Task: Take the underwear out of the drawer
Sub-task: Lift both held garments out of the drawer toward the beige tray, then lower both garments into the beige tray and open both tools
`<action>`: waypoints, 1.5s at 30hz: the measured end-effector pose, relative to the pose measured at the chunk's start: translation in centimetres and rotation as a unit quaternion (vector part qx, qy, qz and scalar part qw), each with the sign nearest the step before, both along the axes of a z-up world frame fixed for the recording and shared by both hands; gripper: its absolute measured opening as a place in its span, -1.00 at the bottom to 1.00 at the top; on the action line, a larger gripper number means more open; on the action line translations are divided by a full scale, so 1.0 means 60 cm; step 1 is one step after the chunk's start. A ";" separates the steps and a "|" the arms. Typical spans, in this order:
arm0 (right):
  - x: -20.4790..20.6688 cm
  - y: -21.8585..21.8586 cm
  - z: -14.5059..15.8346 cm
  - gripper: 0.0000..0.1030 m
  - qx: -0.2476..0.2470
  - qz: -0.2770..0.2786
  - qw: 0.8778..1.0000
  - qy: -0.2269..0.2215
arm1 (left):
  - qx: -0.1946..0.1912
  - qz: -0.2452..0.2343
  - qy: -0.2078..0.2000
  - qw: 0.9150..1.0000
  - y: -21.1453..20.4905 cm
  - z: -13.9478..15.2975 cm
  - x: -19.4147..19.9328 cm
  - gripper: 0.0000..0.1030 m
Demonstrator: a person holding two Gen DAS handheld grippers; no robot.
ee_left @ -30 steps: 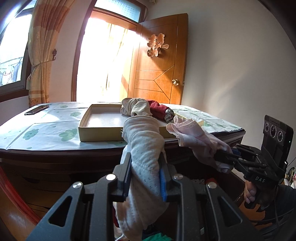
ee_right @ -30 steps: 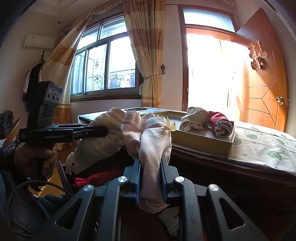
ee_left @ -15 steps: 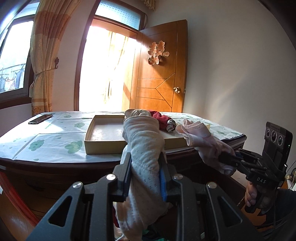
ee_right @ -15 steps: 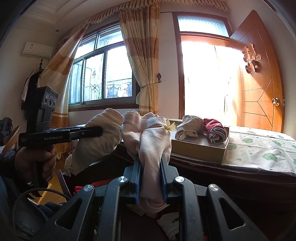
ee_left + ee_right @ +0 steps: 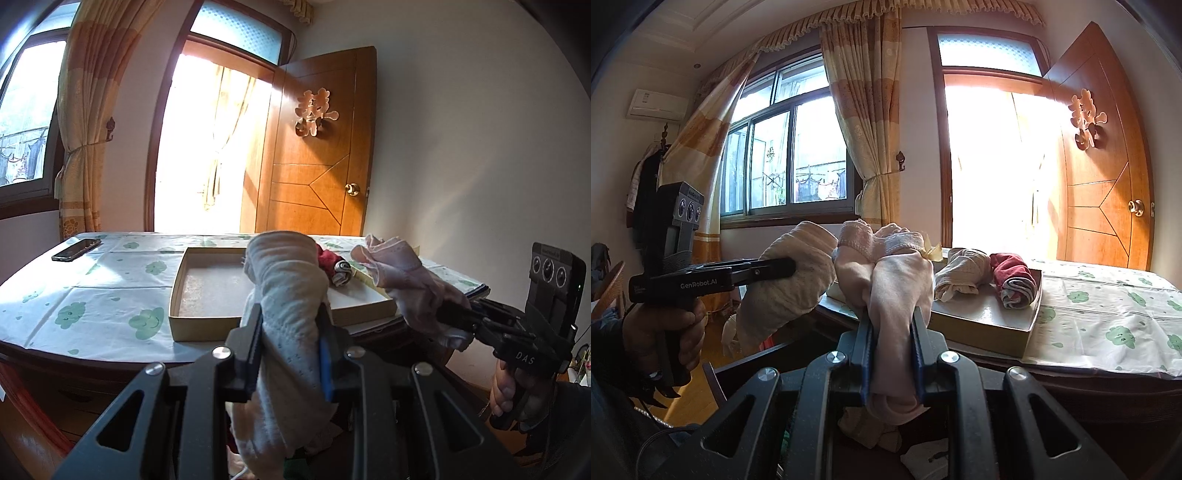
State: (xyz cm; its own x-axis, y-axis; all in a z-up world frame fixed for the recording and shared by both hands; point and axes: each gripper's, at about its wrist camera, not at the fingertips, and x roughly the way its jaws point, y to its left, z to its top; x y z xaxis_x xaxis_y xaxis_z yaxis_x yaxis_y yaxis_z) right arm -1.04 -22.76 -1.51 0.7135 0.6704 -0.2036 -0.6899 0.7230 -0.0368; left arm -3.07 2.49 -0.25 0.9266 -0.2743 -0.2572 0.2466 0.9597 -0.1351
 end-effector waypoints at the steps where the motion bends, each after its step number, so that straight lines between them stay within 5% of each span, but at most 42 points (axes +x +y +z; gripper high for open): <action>1: 0.004 0.003 0.006 -0.62 0.001 -0.003 1.000 0.004 | -0.001 -0.001 -0.001 1.000 0.001 0.005 0.004 -0.53; 18: 0.106 0.057 0.081 -0.62 -0.003 -0.049 0.997 0.057 | 0.019 -0.003 0.009 1.000 0.016 0.071 0.121 -0.53; 45: 0.331 0.173 0.125 -0.62 -0.033 -0.098 0.982 0.158 | -0.027 0.031 0.104 0.994 0.074 0.090 0.361 -0.53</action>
